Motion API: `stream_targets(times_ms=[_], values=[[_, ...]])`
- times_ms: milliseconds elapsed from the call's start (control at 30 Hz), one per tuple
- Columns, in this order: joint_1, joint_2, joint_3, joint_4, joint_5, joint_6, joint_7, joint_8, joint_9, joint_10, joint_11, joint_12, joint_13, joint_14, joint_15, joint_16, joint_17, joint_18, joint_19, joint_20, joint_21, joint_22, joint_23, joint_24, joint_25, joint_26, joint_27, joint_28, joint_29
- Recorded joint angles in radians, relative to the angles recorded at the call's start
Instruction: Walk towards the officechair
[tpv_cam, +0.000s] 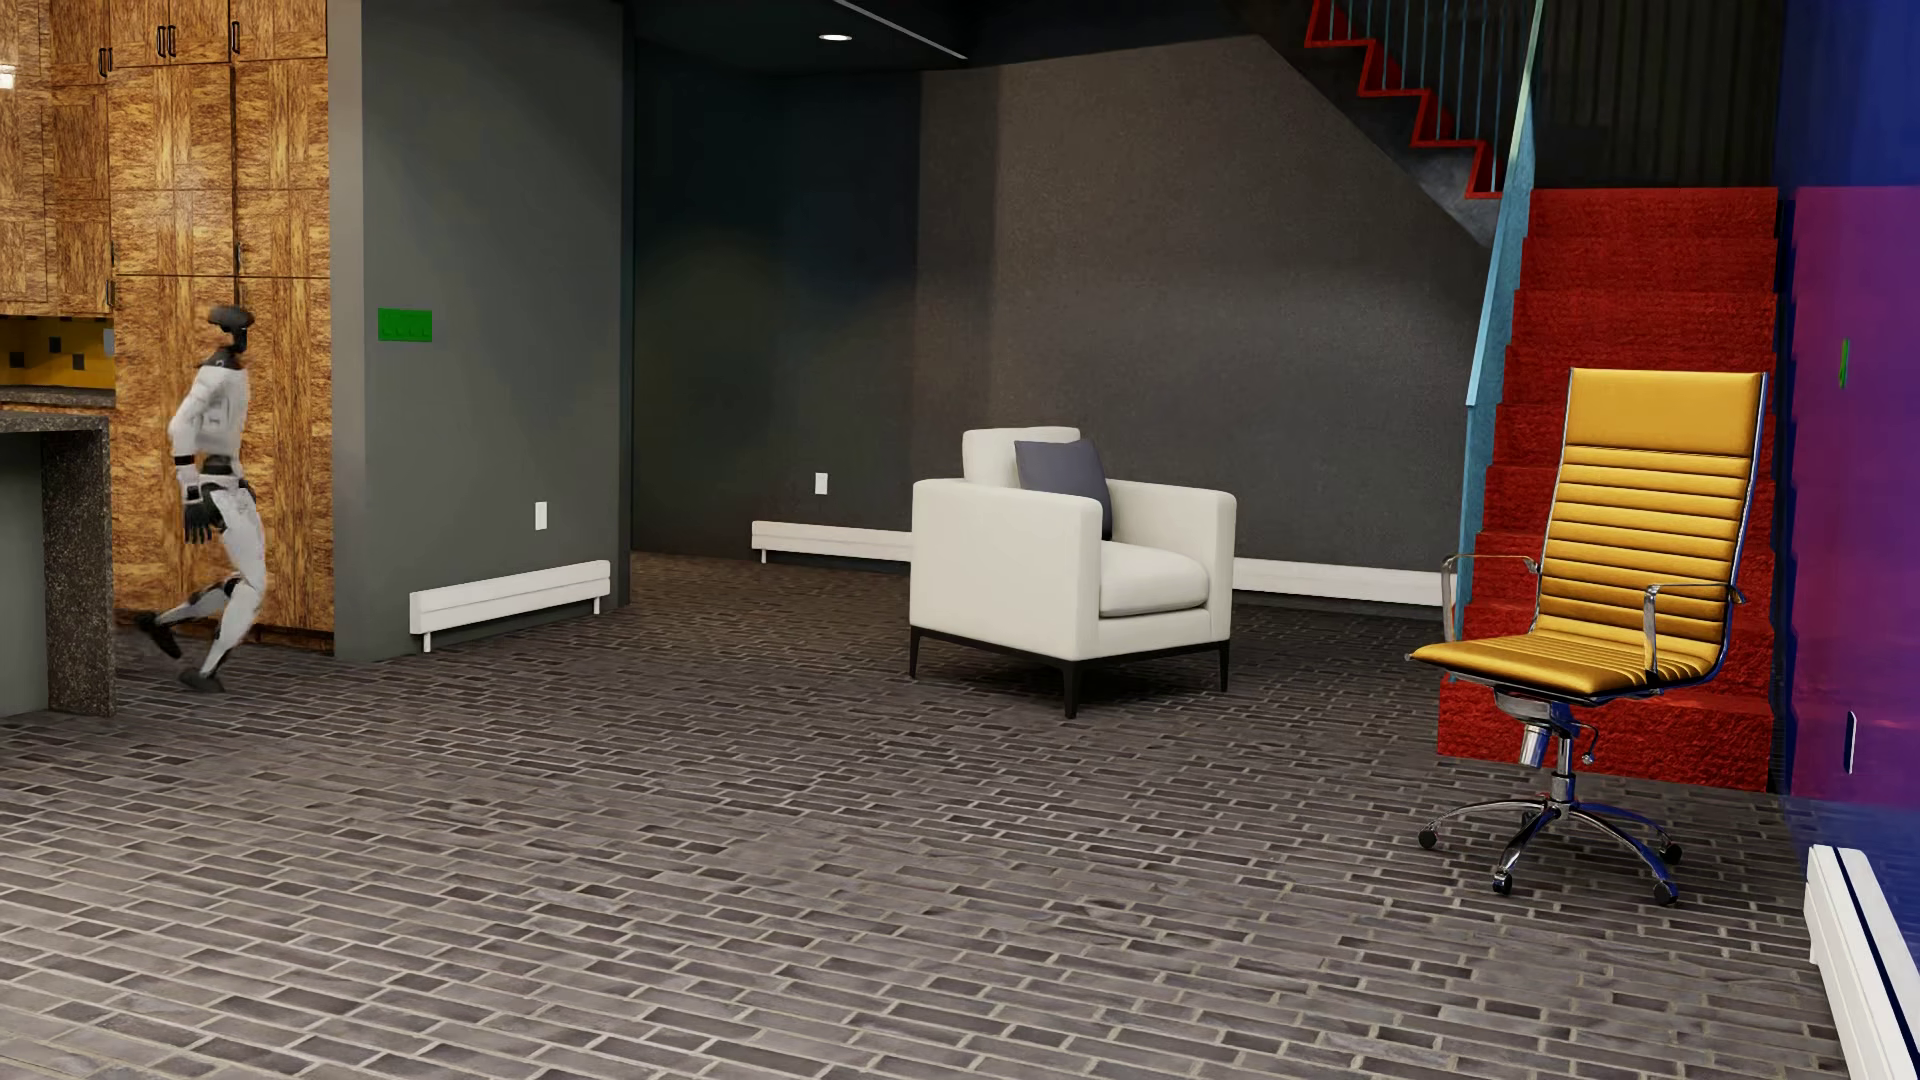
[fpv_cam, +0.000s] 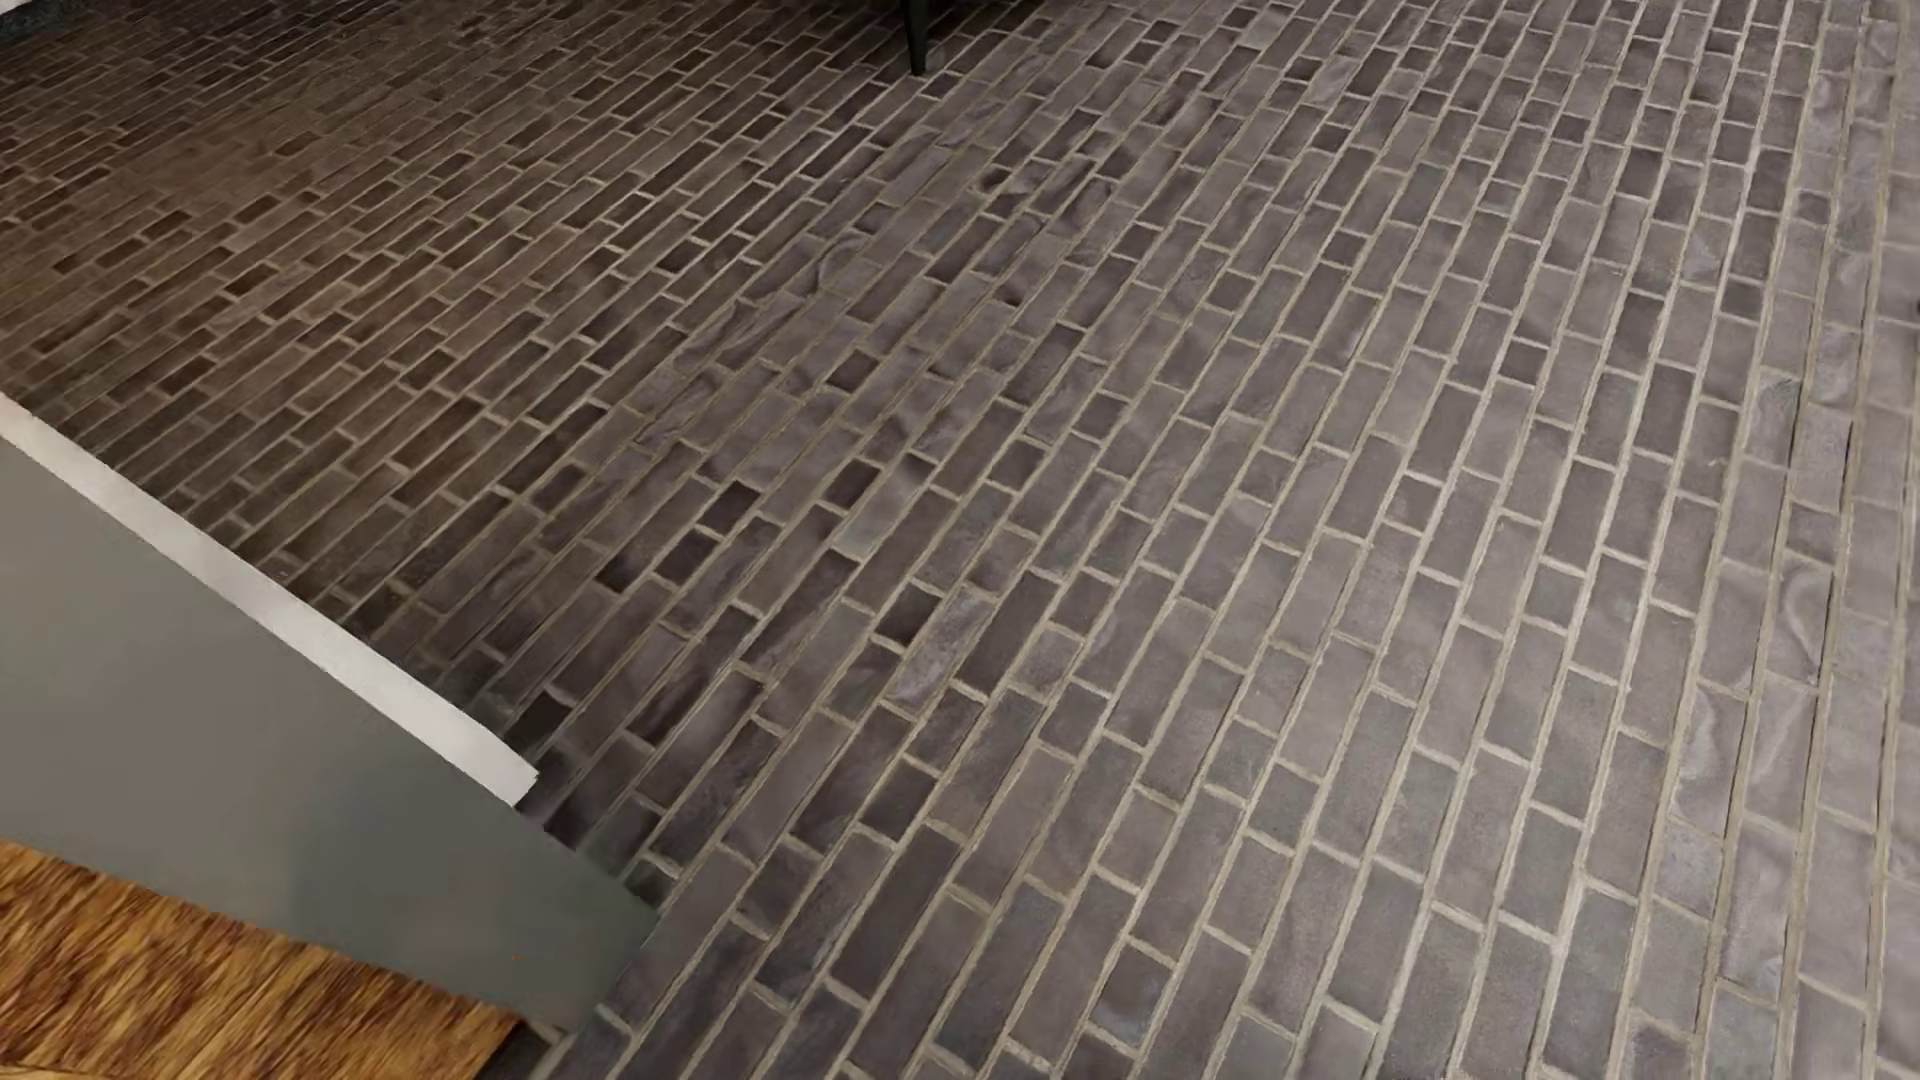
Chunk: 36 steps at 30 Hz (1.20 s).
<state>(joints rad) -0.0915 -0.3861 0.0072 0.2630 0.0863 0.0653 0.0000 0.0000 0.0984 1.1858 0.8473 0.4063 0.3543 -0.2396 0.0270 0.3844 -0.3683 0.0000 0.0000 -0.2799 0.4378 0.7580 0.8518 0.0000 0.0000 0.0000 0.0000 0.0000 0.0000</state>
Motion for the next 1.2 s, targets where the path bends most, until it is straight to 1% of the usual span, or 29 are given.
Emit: stream_targets(times_ms=[100,133,200,267,300,333,367,433,467,500,533,600,633,667,700,733,767,800,833,867,900,933,967,1000,1033,1067,1100,1133,1200], values=[[-0.250,0.290,0.120,-0.125,0.119,0.009,0.000,0.000,0.011,-0.003,-0.269,0.070,-0.097,-0.032,-0.246,-0.002,-0.042,0.000,0.000,-0.089,-0.067,0.062,-0.129,0.000,0.000,0.000,0.000,0.000,0.000],[-0.338,0.385,0.169,-0.162,0.123,-0.001,0.000,0.000,0.007,-0.076,-0.342,0.092,-0.125,-0.026,-0.312,0.003,-0.049,0.000,0.000,-0.106,-0.083,0.072,-0.162,0.000,0.000,0.000,0.000,0.000,0.000],[-0.495,0.538,0.282,-0.165,0.102,-0.015,0.000,0.000,0.000,-0.239,-0.437,0.118,-0.180,0.027,-0.423,0.007,-0.070,0.000,0.000,-0.119,-0.108,0.108,-0.257,0.000,0.000,0.000,0.000,0.000,0.000],[-0.595,0.702,0.349,-0.149,0.077,-0.030,0.000,0.000,0.001,-0.440,-0.467,0.115,-0.239,0.074,-0.515,0.029,-0.096,0.000,0.000,-0.154,-0.092,0.161,-0.332,0.000,0.000,0.000,0.000,0.000,0.000],[-0.619,0.759,0.381,-0.140,0.061,-0.035,0.000,0.000,0.003,-0.546,-0.481,0.114,-0.267,0.075,-0.526,0.042,-0.108,0.000,0.000,-0.150,-0.066,0.174,-0.352,0.000,0.000,0.000,0.000,0.000,0.000],[-0.638,0.805,0.420,-0.124,0.035,-0.033,0.000,0.000,-0.006,-0.586,-0.483,0.109,-0.284,0.054,-0.501,0.051,-0.115,0.000,0.000,-0.155,-0.039,0.188,-0.352,0.000,0.000,0.000,0.000,0.000,0.000],[-0.654,0.830,0.457,-0.123,-0.005,-0.044,0.000,0.000,-0.012,-0.547,-0.466,0.097,-0.290,0.016,-0.428,0.056,-0.112,0.000,0.000,-0.162,-0.008,0.213,-0.327,0.000,0.000,0.000,0.000,0.000,0.000],[-0.681,0.809,0.485,-0.148,-0.064,-0.090,0.000,0.000,-0.026,-0.361,-0.297,0.078,-0.260,0.037,-0.146,0.064,-0.075,0.000,0.000,-0.164,0.058,0.255,-0.234,0.000,0.000,0.000,0.000,0.000,0.000],[-0.670,0.752,0.463,-0.165,-0.096,-0.109,0.000,0.000,-0.015,-0.229,-0.135,0.050,-0.246,0.006,0.028,0.058,-0.052,0.000,0.000,-0.196,0.106,0.290,-0.165,0.000,0.000,0.000,0.000,0.000,0.000],[-0.565,0.705,0.410,-0.214,-0.098,-0.088,0.000,0.000,0.038,-0.181,0.081,0.022,-0.209,-0.058,0.194,0.031,-0.071,0.000,0.000,-0.163,0.141,0.279,-0.167,0.000,0.000,0.000,0.000,0.000,0.000],[-0.494,0.579,0.342,-0.242,-0.104,-0.082,0.000,0.000,0.030,-0.186,0.303,-0.005,-0.196,-0.107,0.192,0.011,-0.058,0.000,0.000,-0.170,0.179,0.261,-0.120,0.000,0.000,0.000,0.000,0.000,0.000],[-0.268,0.362,0.177,-0.277,-0.069,-0.049,0.000,0.000,0.029,-0.306,0.518,-0.042,-0.104,-0.111,0.064,-0.011,-0.037,0.000,0.000,-0.139,0.220,0.135,-0.073,0.000,0.000,0.000,0.000,0.000,0.000],[-0.153,0.230,0.109,-0.268,-0.035,-0.028,0.000,0.000,0.020,-0.391,0.500,-0.060,-0.057,-0.095,0.053,-0.021,-0.019,0.000,0.000,-0.100,0.200,0.050,-0.034,0.000,0.000,0.000,0.000,0.000,0.000],[-0.009,0.147,0.032,-0.268,-0.022,-0.018,0.000,0.000,0.020,-0.489,0.362,-0.063,0.009,-0.075,0.104,-0.020,-0.004,0.000,0.000,-0.068,0.160,-0.047,-0.017,0.000,0.000,0.000,0.000,0.000,0.000],[0.104,0.077,-0.040,-0.257,-0.008,-0.012,0.000,0.000,0.020,-0.566,0.159,-0.097,0.036,-0.055,0.187,-0.007,-0.028,0.000,0.000,-0.063,0.254,-0.120,-0.002,0.000,0.000,0.000,0.000,0.000,0.000],[0.200,0.009,-0.096,-0.240,-0.001,-0.007,0.000,0.000,0.022,-0.617,-0.039,-0.137,0.070,-0.056,0.229,0.002,-0.039,0.000,0.000,-0.022,0.285,-0.187,0.000,0.000,0.000,0.000,0.000,0.000,0.000],[0.292,-0.032,-0.153,-0.227,-0.003,-0.004,0.000,0.000,0.019,-0.669,-0.232,-0.178,0.103,-0.081,0.141,0.020,-0.048,0.000,0.000,0.010,0.298,-0.249,0.003,0.000,0.000,0.000,0.000,0.000,0.000],[0.370,-0.075,-0.195,-0.216,-0.005,0.000,0.000,0.000,0.008,-0.696,-0.374,-0.225,0.133,-0.119,-0.107,0.037,-0.060,0.000,0.000,0.028,0.306,-0.293,0.002,0.000,0.000,0.000,0.000,0.000,0.000],[0.433,-0.126,-0.237,-0.193,-0.018,0.011,0.000,0.000,0.004,-0.701,-0.375,-0.267,0.157,-0.146,-0.351,0.052,-0.076,0.000,0.000,0.041,0.326,-0.326,-0.003,0.000,0.000,0.000,0.000,0.000,0.000],[0.483,-0.162,-0.301,-0.159,-0.041,0.015,0.000,0.000,0.004,-0.696,-0.359,-0.285,0.172,-0.138,-0.408,0.059,-0.077,0.000,0.000,0.101,0.325,-0.340,0.024,0.000,0.000,0.000,0.000,0.000,0.000],[0.514,-0.194,-0.356,-0.111,-0.049,0.018,0.000,0.000,0.012,-0.657,-0.357,-0.292,0.181,-0.063,-0.260,0.064,-0.074,0.000,0.000,0.114,0.327,-0.331,0.051,0.000,0.000,0.000,0.000,0.000,0.000],[0.526,-0.224,-0.376,-0.088,-0.048,0.019,0.000,0.000,0.000,-0.601,-0.278,-0.272,0.192,0.098,0.013,0.062,-0.060,0.000,0.000,0.120,0.312,-0.307,0.078,0.000,0.000,0.000,0.000,0.000,0.000],[0.468,-0.256,-0.344,-0.034,0.006,0.064,0.000,0.000,-0.020,-0.461,-0.195,-0.253,0.194,0.324,0.217,0.039,-0.049,0.000,0.000,0.106,0.312,-0.261,0.109,0.000,0.000,0.000,0.000,0.000,0.000],[0.427,-0.221,-0.281,-0.038,0.048,0.072,0.000,0.000,-0.009,-0.300,-0.097,-0.220,0.170,0.482,0.226,0.019,-0.045,0.000,0.000,0.088,0.333,-0.195,0.132,0.000,0.000,0.000,0.000,0.000,0.000],[0.302,-0.151,-0.219,-0.037,0.092,0.082,0.000,0.000,-0.006,-0.084,-0.090,-0.198,0.136,0.473,0.178,-0.001,-0.038,0.000,0.000,0.053,0.331,-0.133,0.123,0.000,0.000,0.000,0.000,0.000,0.000],[0.208,-0.033,-0.153,-0.052,0.125,0.079,0.000,0.000,0.010,0.079,-0.127,-0.171,0.101,0.323,0.122,-0.014,-0.034,0.000,0.000,-0.009,0.295,-0.071,0.092,0.000,0.000,0.000,0.000,0.000,0.000],[0.106,0.095,-0.079,-0.080,0.150,0.063,0.000,0.000,0.014,0.172,-0.189,-0.132,0.053,0.170,0.067,-0.023,-0.033,0.000,0.000,-0.071,0.270,0.001,0.055,0.000,0.000,0.000,0.000,0.000,0.000],[0.002,0.219,-0.003,-0.116,0.146,0.038,0.000,0.000,0.019,0.192,-0.248,-0.093,0.011,0.065,-0.004,-0.029,-0.031,0.000,0.000,-0.125,0.209,0.068,0.004,0.000,0.000,0.000,0.000,0.000,0.000],[-0.187,0.451,0.118,-0.144,0.118,0.005,0.000,0.000,0.017,0.017,-0.372,0.003,-0.072,0.019,-0.172,-0.028,-0.040,0.000,0.000,-0.196,0.089,0.181,-0.133,0.000,0.000,0.000,0.000,0.000,0.000]])
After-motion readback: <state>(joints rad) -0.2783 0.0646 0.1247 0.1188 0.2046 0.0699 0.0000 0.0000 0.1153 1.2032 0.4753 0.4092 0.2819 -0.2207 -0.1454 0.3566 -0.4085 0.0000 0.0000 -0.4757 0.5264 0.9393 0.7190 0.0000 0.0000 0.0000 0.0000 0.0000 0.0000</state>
